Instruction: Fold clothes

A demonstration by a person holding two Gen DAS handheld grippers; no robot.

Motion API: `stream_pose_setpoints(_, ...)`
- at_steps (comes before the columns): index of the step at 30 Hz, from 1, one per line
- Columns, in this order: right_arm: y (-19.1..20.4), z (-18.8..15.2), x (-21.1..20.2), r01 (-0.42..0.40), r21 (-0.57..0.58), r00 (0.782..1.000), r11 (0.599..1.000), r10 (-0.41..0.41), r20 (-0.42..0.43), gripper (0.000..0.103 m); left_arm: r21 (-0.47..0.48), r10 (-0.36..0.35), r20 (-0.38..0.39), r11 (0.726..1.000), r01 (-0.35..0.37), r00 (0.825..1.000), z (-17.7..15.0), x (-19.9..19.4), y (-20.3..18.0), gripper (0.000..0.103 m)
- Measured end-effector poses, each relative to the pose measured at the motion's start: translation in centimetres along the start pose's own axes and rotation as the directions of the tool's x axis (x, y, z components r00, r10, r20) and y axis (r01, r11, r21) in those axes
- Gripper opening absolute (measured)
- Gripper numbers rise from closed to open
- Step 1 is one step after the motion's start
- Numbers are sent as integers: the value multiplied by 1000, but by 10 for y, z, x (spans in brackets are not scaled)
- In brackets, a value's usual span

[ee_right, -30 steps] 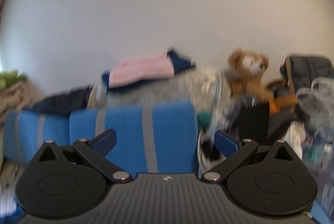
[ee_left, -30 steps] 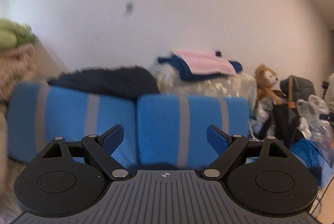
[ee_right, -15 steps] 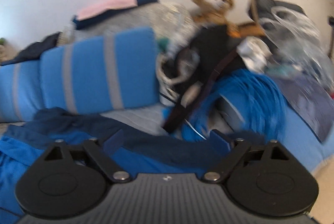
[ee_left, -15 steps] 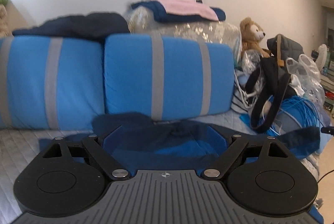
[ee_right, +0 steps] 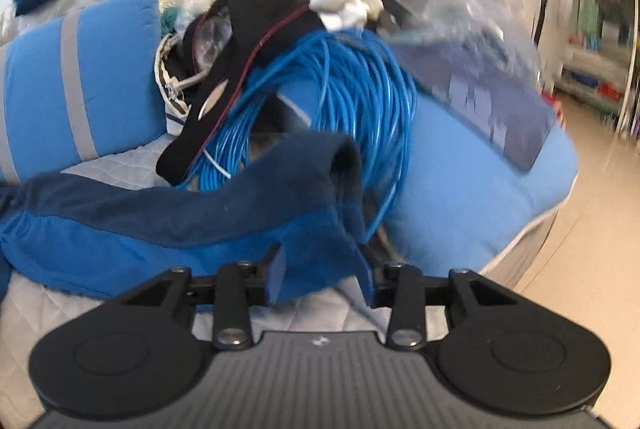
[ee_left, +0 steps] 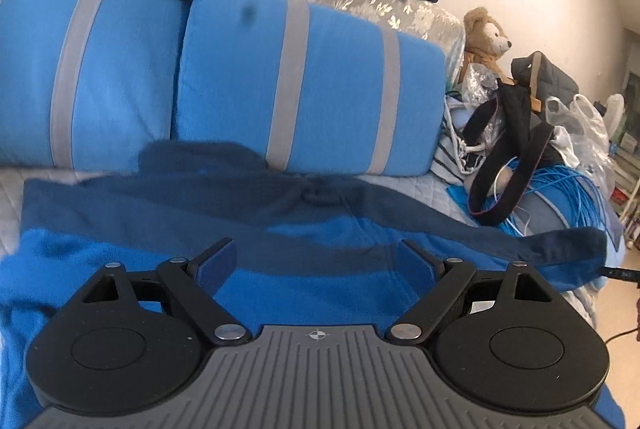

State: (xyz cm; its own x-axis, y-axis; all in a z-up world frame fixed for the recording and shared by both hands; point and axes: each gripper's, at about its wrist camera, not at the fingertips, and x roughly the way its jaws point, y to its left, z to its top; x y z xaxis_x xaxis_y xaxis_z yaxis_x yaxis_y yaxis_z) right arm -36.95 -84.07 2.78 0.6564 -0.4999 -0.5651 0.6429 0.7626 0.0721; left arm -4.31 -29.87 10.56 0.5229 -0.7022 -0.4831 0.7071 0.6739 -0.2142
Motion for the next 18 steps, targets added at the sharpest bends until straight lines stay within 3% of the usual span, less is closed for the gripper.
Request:
stream_pose_setpoints(6, -6, -8, 23, 14, 56, 999, 998, -11, -52, 43, -40, -13, -11, 999, 13, 1000, -10, 3, 14, 88)
stream_pose_setpoints(13, -10, -10, 39, -1, 85, 999, 996, 5, -54, 44, -91, -12, -21, 996, 10, 1000, -15, 7, 23, 88)
stream_pose_setpoints(15, -7, -9, 37, -4, 82, 999, 997, 8, -46, 36, -98, -10, -16, 995, 8, 1000, -14, 7, 25, 88)
stream_pose_setpoints(17, -4, -6, 31, -7, 73, 999, 997, 9, -31, 16, -100, -9, -10, 995, 8, 1000, -15, 7, 25, 88)
stream_pose_setpoints(18, -2, -5, 27, -7, 68, 1000, 998, 8, -26, 15, -101, -8, -7, 995, 8, 1000, -15, 7, 25, 88)
